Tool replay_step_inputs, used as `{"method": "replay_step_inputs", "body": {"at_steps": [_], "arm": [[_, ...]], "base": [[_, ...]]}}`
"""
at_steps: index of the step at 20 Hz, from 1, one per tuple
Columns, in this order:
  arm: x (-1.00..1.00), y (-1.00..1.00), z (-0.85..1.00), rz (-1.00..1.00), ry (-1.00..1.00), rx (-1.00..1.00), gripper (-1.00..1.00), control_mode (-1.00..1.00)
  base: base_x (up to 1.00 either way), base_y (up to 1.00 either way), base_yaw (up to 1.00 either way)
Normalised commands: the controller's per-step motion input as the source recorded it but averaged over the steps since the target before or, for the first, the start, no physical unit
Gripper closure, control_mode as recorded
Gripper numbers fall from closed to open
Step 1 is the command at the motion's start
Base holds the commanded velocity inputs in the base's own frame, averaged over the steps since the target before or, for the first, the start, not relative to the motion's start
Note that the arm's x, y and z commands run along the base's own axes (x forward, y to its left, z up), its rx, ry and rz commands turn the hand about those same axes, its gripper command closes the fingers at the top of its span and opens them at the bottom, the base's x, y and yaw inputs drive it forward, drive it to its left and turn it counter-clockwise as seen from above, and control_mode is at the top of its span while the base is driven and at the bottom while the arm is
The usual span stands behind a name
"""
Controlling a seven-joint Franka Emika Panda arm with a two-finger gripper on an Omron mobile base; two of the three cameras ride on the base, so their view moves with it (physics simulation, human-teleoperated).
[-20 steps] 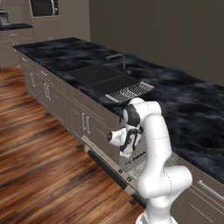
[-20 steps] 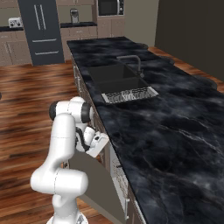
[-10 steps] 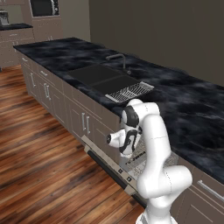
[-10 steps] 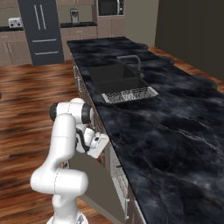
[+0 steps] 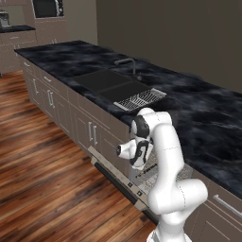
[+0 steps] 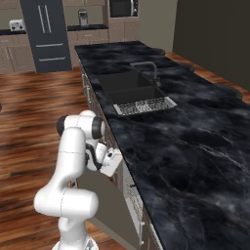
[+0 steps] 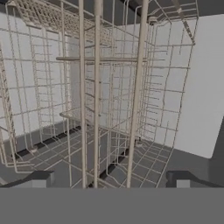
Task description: Open the dishwasher door and pull out the top rack.
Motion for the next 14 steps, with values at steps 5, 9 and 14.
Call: {"method": "replay_step_inputs", "body": {"at_steps": [5, 9, 14], "arm": [[0.03, -0.09, -0.1, 0.0, 0.0, -0.03, -1.0, -1.0], [0.0, -0.04, -0.14, 0.0, 0.0, -0.04, -1.0, -1.0], [0.0, -0.06, -0.13, -0.01, 0.0, -0.05, -1.0, -1.0]], "base": [[0.0, 0.0, 0.0], [0.0, 0.0, 0.0], [0.0, 0.0, 0.0]]}}
